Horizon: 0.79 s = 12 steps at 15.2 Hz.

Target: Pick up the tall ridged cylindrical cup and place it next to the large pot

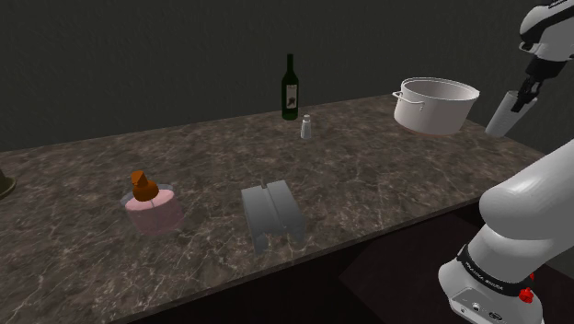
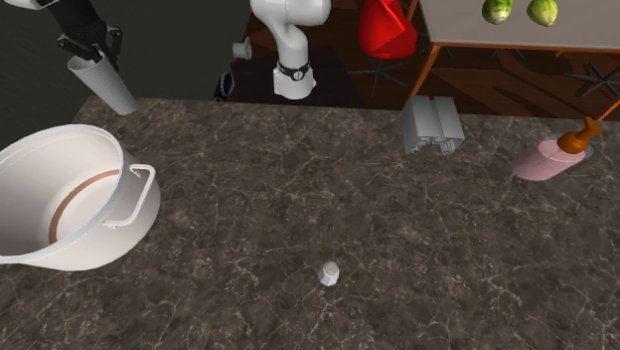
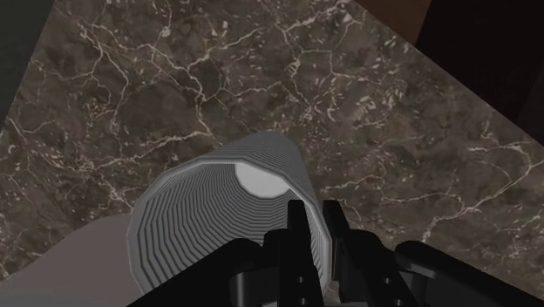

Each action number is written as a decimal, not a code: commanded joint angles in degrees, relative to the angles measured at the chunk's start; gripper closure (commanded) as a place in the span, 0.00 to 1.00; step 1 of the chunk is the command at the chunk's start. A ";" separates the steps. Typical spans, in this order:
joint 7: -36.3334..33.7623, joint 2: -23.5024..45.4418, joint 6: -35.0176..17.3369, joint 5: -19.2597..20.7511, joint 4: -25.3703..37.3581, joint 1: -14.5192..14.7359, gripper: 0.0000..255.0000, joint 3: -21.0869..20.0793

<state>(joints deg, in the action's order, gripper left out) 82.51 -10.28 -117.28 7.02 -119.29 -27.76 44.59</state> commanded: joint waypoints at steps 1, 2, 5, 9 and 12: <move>0.19 0.39 -1.68 -0.20 -1.34 -0.01 1.00 0.25; 0.32 0.65 -2.46 -0.35 -1.91 -0.01 1.00 0.39; 0.80 1.55 -4.82 -0.93 -3.56 0.04 1.00 0.83; 1.63 3.01 -7.97 -1.97 -5.60 0.14 1.00 1.43; 2.42 4.31 -10.33 -2.99 -7.01 0.24 1.00 1.88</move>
<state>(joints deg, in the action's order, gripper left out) 84.56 -6.26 -126.80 4.27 -125.74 -27.46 46.25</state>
